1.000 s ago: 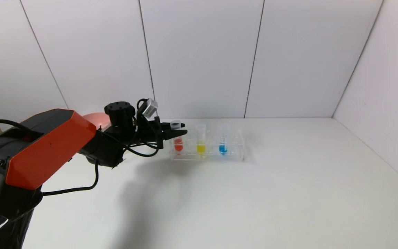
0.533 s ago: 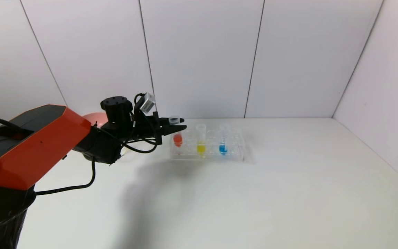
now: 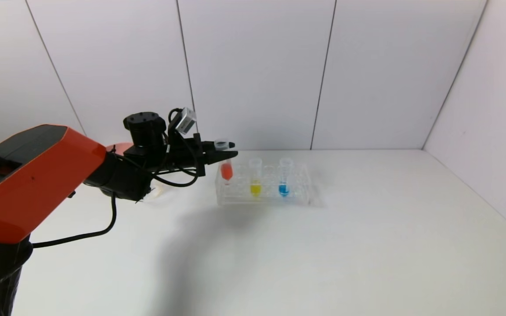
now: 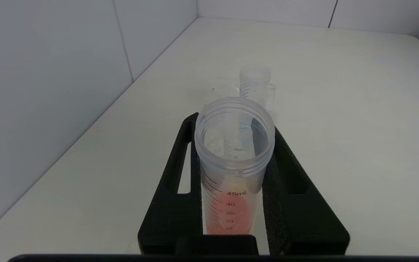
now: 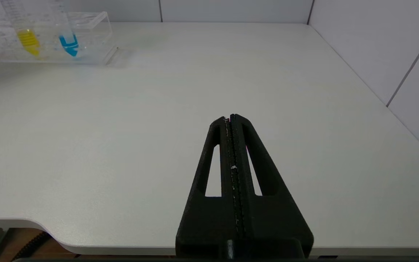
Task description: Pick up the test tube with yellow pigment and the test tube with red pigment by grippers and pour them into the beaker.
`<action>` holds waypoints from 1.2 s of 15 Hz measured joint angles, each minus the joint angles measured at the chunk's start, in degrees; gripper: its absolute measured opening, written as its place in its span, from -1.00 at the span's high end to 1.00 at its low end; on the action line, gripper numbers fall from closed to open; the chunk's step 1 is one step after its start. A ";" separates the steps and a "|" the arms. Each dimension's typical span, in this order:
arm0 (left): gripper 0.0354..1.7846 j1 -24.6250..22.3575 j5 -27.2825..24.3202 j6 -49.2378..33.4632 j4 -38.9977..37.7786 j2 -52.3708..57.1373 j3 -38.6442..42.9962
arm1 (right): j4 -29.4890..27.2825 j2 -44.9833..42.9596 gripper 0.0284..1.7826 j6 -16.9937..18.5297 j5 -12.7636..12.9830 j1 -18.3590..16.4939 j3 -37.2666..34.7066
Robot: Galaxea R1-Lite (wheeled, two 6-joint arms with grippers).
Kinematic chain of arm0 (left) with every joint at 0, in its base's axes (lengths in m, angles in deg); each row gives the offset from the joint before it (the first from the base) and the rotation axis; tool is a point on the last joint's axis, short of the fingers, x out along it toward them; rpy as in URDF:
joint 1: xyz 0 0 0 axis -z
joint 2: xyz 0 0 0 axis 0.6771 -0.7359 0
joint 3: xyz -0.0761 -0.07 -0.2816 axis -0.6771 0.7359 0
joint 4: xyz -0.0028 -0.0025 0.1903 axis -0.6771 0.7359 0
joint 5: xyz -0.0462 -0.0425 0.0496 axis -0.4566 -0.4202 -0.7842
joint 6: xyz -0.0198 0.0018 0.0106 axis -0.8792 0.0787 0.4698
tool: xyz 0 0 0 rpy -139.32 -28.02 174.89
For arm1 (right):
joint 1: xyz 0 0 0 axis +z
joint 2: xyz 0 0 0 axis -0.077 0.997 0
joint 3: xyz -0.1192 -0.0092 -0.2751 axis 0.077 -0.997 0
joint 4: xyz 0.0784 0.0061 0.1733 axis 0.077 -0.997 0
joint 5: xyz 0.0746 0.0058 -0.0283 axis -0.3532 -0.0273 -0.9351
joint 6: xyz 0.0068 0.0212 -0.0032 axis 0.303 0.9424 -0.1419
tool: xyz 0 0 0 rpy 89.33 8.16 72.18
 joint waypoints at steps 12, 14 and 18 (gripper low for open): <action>0.50 -1.90 0.66 0.01 6.49 7.09 -0.96 | 0.00 0.00 0.91 0.00 -0.02 0.00 0.00; 0.50 -3.46 2.40 0.06 11.25 9.79 -0.98 | 0.00 0.00 0.91 0.00 0.00 0.00 0.00; 0.50 -6.80 8.22 0.15 18.71 15.60 -0.96 | 0.00 0.00 0.91 0.00 0.00 0.00 0.00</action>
